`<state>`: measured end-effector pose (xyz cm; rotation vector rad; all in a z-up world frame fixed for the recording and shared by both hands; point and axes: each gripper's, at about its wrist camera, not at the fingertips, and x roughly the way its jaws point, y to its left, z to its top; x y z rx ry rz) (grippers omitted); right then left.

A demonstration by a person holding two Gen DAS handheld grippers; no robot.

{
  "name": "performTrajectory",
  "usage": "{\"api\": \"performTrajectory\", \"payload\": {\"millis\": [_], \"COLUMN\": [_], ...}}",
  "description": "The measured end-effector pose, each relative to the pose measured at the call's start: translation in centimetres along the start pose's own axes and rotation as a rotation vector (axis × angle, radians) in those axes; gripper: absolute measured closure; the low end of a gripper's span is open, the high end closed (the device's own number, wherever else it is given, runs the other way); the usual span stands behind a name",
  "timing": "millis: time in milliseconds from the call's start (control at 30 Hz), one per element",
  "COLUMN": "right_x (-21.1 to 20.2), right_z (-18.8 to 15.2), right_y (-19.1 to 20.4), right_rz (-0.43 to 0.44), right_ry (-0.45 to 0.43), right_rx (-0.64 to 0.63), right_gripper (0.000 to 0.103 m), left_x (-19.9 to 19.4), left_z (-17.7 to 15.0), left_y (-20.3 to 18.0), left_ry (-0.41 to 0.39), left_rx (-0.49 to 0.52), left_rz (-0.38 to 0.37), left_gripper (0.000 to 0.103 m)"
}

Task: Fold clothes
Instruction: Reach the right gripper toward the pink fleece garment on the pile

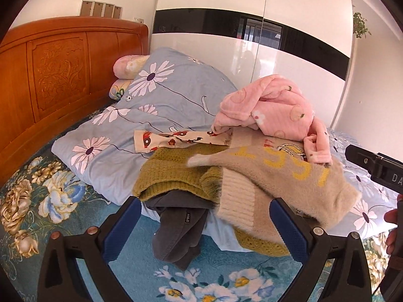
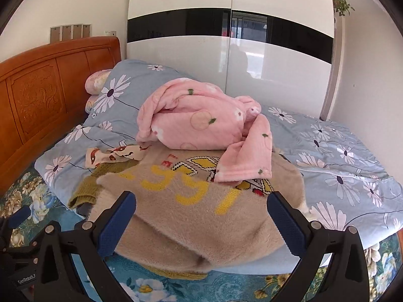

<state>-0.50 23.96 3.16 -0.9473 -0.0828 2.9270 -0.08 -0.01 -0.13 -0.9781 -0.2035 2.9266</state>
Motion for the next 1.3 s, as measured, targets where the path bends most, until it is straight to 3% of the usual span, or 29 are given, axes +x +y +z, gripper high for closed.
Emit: {"api": "performTrajectory", "payload": {"millis": [433, 633, 1300], "right_x": [0.4, 0.8, 3.2], "right_z": [1.3, 1.9, 2.6], "right_y": [1.1, 1.7, 2.8], "right_rz": [-0.001, -0.006, 0.000], "right_ry": [0.013, 0.012, 0.050], "right_rx": [-0.012, -0.038, -0.043], "right_gripper": [0.000, 0.000, 0.000], "left_x": [0.8, 1.9, 3.0], "left_z": [0.1, 0.5, 1.0], "left_y": [1.0, 1.3, 2.1], "left_ry": [-0.009, 0.045, 0.058], "left_rx": [-0.097, -0.114, -0.080], "left_rz": [-0.058, -0.098, -0.057], "left_gripper": [0.000, 0.000, 0.000]}}
